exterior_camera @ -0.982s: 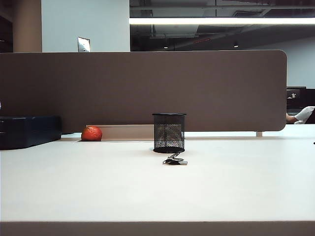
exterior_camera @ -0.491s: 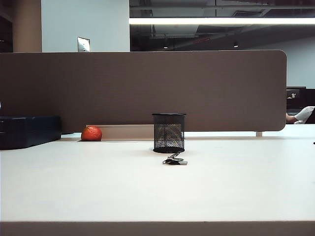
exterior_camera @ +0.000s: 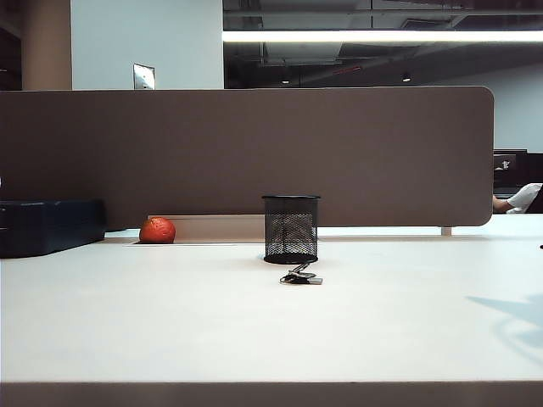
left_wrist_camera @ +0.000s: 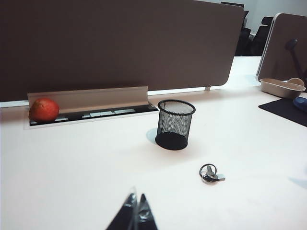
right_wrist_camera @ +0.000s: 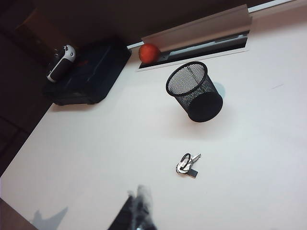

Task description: Pick up a bunch of keys from the table, then put them into the black basket.

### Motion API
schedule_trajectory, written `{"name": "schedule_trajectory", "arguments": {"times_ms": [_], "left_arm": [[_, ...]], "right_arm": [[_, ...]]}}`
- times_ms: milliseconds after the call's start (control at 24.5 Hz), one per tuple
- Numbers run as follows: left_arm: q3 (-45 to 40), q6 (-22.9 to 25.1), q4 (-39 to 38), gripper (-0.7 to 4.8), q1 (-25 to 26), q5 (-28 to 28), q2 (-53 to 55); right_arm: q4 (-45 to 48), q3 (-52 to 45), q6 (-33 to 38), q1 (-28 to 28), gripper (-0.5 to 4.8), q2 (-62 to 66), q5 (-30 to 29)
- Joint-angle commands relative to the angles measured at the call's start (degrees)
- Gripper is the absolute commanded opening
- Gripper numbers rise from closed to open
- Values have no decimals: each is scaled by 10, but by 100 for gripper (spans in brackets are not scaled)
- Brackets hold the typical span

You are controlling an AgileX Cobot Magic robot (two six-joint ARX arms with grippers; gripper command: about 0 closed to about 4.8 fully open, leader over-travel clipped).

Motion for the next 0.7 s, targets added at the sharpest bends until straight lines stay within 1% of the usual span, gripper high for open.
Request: {"name": "schedule_trajectory", "arguments": {"times_ms": [41, 82, 123, 204, 368, 409, 450, 491, 532, 573, 695], "left_arm": [[3, -2, 1, -6, 0, 16, 0], [3, -1, 1, -6, 0, 23, 0], [3, -1, 1, -6, 0, 33, 0], [3, -1, 1, -6, 0, 32, 0], [2, 3, -1, -6, 0, 32, 0], [2, 3, -2, -6, 0, 32, 0], [2, 3, -3, -6, 0, 32, 0], [2, 3, -5, -6, 0, 32, 0], [2, 3, -6, -6, 0, 32, 0], [2, 3, -8, -6, 0, 32, 0], [2, 3, -10, -6, 0, 33, 0]], "right_arm": [[3, 13, 1, 1, -6, 28, -31], [3, 16, 4, 2, 14, 38, -41], [3, 20, 17, 10, 67, 55, -44], [6, 21, 29, 36, 122, 82, -48], [9, 21, 28, 82, 124, 125, -48], [10, 21, 29, 94, 142, 136, -47], [14, 21, 29, 105, 177, 148, -42], [22, 21, 29, 125, 281, 176, -31], [33, 21, 29, 138, 331, 206, -31], [41, 21, 31, 145, 338, 221, -31], [68, 22, 36, 159, 339, 260, -31]]}}
